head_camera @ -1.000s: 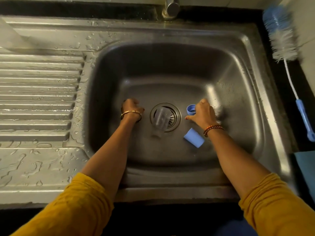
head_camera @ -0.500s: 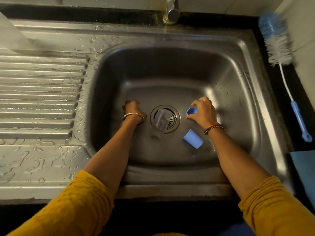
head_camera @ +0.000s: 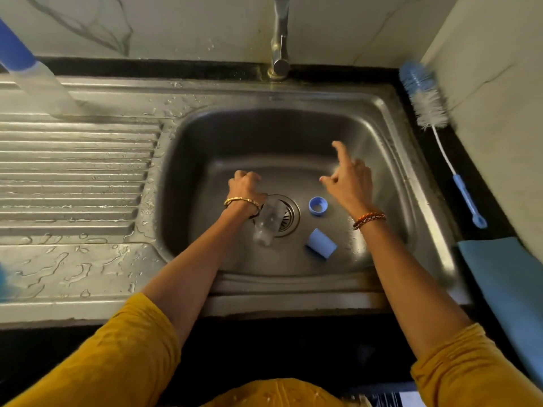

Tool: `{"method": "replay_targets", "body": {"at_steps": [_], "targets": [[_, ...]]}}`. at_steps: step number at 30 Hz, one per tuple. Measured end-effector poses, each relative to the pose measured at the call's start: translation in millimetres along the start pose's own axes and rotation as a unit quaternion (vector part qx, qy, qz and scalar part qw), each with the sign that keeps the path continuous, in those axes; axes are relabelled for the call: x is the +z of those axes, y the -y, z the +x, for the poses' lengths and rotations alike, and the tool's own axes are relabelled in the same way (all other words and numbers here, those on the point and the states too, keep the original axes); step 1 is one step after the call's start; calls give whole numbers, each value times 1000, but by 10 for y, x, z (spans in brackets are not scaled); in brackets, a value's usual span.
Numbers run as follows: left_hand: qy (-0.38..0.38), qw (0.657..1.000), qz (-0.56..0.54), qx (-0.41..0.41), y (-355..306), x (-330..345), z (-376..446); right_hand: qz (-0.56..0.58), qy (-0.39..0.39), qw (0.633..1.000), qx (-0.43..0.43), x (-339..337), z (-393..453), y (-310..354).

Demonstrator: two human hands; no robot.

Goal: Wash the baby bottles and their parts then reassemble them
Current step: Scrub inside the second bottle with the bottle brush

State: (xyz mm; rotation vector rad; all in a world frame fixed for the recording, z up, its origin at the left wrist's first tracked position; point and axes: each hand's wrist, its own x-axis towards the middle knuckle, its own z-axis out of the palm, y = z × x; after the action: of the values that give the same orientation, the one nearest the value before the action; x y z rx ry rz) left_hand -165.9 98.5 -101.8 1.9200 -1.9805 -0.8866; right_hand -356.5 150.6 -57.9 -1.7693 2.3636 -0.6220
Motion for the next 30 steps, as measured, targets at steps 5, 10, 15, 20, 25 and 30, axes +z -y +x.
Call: {"method": "replay_targets", "body": {"at_steps": [5, 10, 15, 20, 25, 30], "targets": [[59, 997, -6, -42, -195, 237, -134, -110, 168, 980, -13, -85, -239, -81], [75, 995, 41, -47, -131, 425, -305, -37, -61, 997, 32, -463, -322, -285], [88, 992, 71, -49, -39, 412, -258, -49, -159, 968, 188, -759, -267, -524], [104, 985, 132, -31, 8, 583, -168, -43, -150, 943, 295, -788, -227, -671], [101, 978, 182, 4, -6, 627, -178, -53, -143, 944, 294, -799, -217, -705], [111, 976, 187, 24, 204, 817, 47, -38, -133, 946, 292, -790, -227, -707]]}}
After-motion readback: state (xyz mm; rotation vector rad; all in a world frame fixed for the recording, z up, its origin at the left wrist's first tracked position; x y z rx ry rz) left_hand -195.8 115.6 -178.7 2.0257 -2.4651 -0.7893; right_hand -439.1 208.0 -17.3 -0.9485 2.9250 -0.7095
